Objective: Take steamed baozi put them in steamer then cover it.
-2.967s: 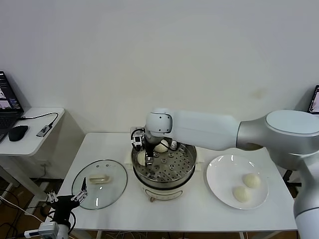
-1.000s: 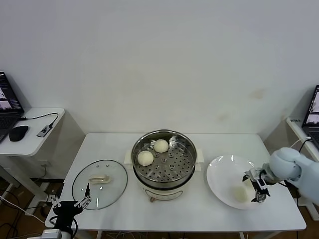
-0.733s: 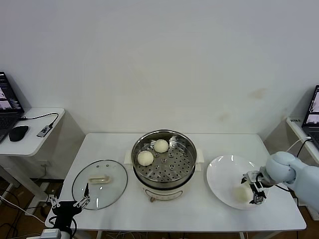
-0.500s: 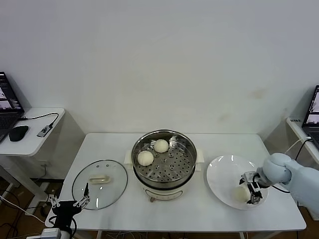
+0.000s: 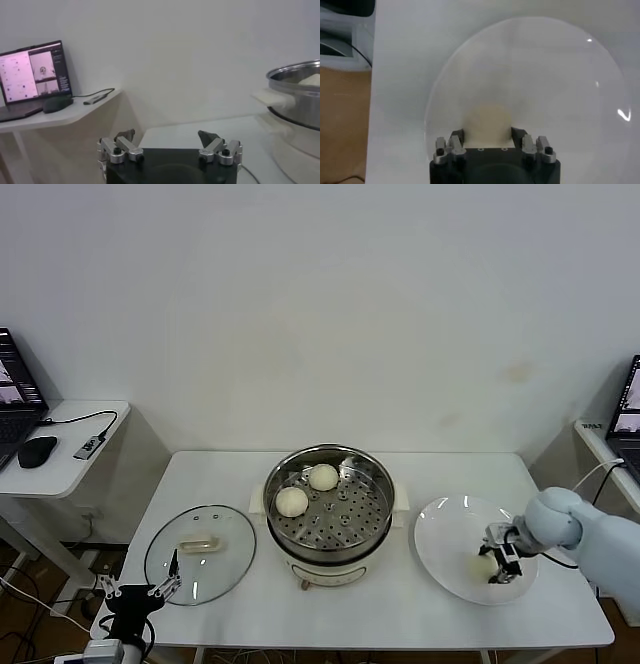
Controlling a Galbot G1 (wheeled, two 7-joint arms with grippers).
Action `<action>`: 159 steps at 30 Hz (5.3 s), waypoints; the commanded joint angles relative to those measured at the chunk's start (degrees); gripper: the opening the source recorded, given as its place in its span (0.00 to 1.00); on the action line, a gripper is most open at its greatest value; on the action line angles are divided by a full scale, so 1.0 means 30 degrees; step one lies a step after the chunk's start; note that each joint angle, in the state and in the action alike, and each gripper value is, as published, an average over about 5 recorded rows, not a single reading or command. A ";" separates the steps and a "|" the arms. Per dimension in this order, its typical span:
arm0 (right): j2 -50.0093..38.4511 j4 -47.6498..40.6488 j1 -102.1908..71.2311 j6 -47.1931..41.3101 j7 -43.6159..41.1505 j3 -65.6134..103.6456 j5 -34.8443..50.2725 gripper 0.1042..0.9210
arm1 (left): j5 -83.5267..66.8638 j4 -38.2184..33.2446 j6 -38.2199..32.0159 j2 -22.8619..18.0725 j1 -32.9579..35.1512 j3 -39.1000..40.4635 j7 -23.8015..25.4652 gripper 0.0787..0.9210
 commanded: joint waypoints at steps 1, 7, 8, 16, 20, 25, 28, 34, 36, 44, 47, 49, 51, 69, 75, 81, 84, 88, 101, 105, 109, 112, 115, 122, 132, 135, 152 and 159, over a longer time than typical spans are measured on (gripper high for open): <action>-0.0246 0.0286 0.4561 -0.0099 -0.0276 -0.1962 0.1582 0.60 | -0.0007 -0.0076 0.0025 0.0053 -0.0027 0.0035 0.0019 0.88; 0.0322 0.0226 1.0414 -0.0120 -0.0810 -0.4492 0.3780 0.60 | -0.0083 -0.0114 0.0024 0.0208 -0.0092 0.0072 0.0028 0.88; 0.0635 0.0168 1.1539 -0.0138 -0.0841 -0.5100 0.4204 0.60 | -0.0088 -0.0127 0.0023 0.0229 -0.0098 0.0084 0.0028 0.88; 0.4428 0.0102 1.6970 -0.0411 -0.0420 -0.8300 0.6723 0.61 | -0.0171 -0.0307 0.0041 0.0284 -0.0197 0.0070 0.0040 0.88; 0.6387 0.0560 1.7198 -0.0447 0.0411 -0.8925 0.7408 0.61 | -0.0301 -0.0324 0.0024 0.0296 -0.0223 -0.0037 0.0030 0.88; 0.8209 0.1139 1.6717 0.0406 0.1390 -0.9848 0.8229 0.61 | -0.0370 -0.0347 0.0004 0.0246 -0.0226 -0.0116 0.0026 0.88; 0.9179 0.1267 1.6371 0.1382 0.1698 -1.0296 0.8305 0.61 | -0.0386 -0.0420 0.0013 0.0165 -0.0265 -0.0147 0.0021 0.88; 1.1289 0.0437 1.5733 0.4450 0.1646 -1.1877 0.6391 0.62 | -0.0450 -0.0632 0.0030 0.0031 -0.0269 -0.0308 0.0014 0.88; 1.1873 0.0052 1.5517 0.5542 0.1610 -1.2317 0.5660 0.62 | -0.0503 -0.0692 0.0026 -0.0001 -0.0252 -0.0440 0.0011 0.88; 1.3412 -0.0560 1.5159 0.8459 0.1242 -1.3277 0.3866 0.62 | -0.0594 -0.0894 -0.0017 -0.0176 -0.0066 -0.0795 -0.0019 0.88; 1.3776 -0.0504 1.5071 0.9230 0.1250 -1.3435 0.3137 0.62 | -0.0593 -0.0909 -0.0032 -0.0249 -0.0078 -0.0782 -0.0030 0.88; 1.3973 -0.0504 1.4985 0.9762 0.1233 -1.3536 0.2526 0.62 | -0.0593 -0.0917 -0.0040 -0.0285 -0.0099 -0.0763 -0.0038 0.88; 1.4098 -0.0487 1.4955 1.0291 0.1155 -1.3639 0.2019 0.62 | -0.0593 -0.0946 -0.0048 -0.0312 -0.0097 -0.0751 -0.0042 0.88; 1.3522 -0.0235 1.4718 1.1586 0.0807 -1.3873 0.1167 0.70 | -0.0605 -0.0935 -0.0117 -0.0396 -0.0020 -0.0680 -0.0071 0.88; 1.2849 0.0262 1.5355 1.1528 0.0719 -1.3722 0.1607 0.81 | -0.0605 -0.0887 -0.0121 -0.0373 -0.0085 -0.0616 -0.0076 0.88; 1.0840 0.1235 1.6927 0.9092 -0.0352 -1.3287 0.3371 0.88 | -0.0621 -0.0855 -0.0091 -0.0240 -0.0265 -0.0587 -0.0056 0.88; 0.9407 0.1646 1.7612 0.5852 -0.0966 -1.2905 0.4706 0.88 | -0.0639 -0.0833 -0.0091 -0.0151 -0.0320 -0.0556 -0.0048 0.88; 0.7534 0.2054 1.8004 0.1902 -0.1037 -1.2506 0.6266 0.88 | -0.0649 -0.0804 -0.0103 -0.0023 -0.0385 -0.0512 -0.0042 0.88; -0.0072 0.3389 1.5058 -0.1257 -0.0735 -1.0723 0.4502 0.88 | -0.0595 -0.0688 -0.0094 0.0408 -0.0634 -0.0146 0.0011 0.88; -0.1482 0.2980 1.2757 -0.0543 -0.1005 -0.9097 0.2929 0.88 | -0.0512 -0.0641 -0.0091 0.0420 -0.0674 0.0020 0.0021 0.88; -0.2364 0.2185 0.9250 0.0200 -0.1064 -0.6048 0.0674 0.88 | -0.0431 -0.0575 -0.0110 0.0413 -0.0627 0.0099 0.0025 0.88; -0.2698 0.1560 0.5567 0.0694 -0.1062 -0.2990 -0.0579 0.88 | -0.0365 -0.0506 -0.0129 0.0418 -0.0541 0.0083 0.0021 0.88; -0.2654 0.0795 0.2387 0.1236 -0.1001 -0.0254 -0.1481 0.88 | -0.0244 -0.0520 -0.0144 0.0405 -0.0391 0.0057 0.0027 0.88; -0.1307 -0.1381 -0.0747 0.1864 -0.0732 0.2637 -0.2842 0.88 | -0.0122 -0.0745 -0.0111 0.0400 -0.0062 -0.0258 0.0092 0.88; -0.0074 -0.2904 -0.1540 0.1959 -0.0604 0.2810 -0.3600 0.88 | -0.0079 -0.0795 -0.0119 0.0230 0.0175 -0.0423 0.0079 0.88; 0.0379 -0.3378 -0.1601 0.1913 -0.0480 0.2804 -0.3619 0.88 | -0.0092 -0.0764 -0.0123 0.0232 0.0118 -0.0451 0.0057 0.88; 0.2685 -0.5185 -0.1476 0.1754 0.0147 0.2910 -0.4091 0.88 | -0.0078 -0.0539 -0.0213 0.0254 0.0019 -0.0682 0.0016 0.88; 0.2821 -0.5428 -0.1508 0.1602 -0.0050 0.2916 -0.4467 0.82 | -0.0109 -0.0174 -0.0325 0.0245 -0.0055 -0.0663 -0.0010 0.88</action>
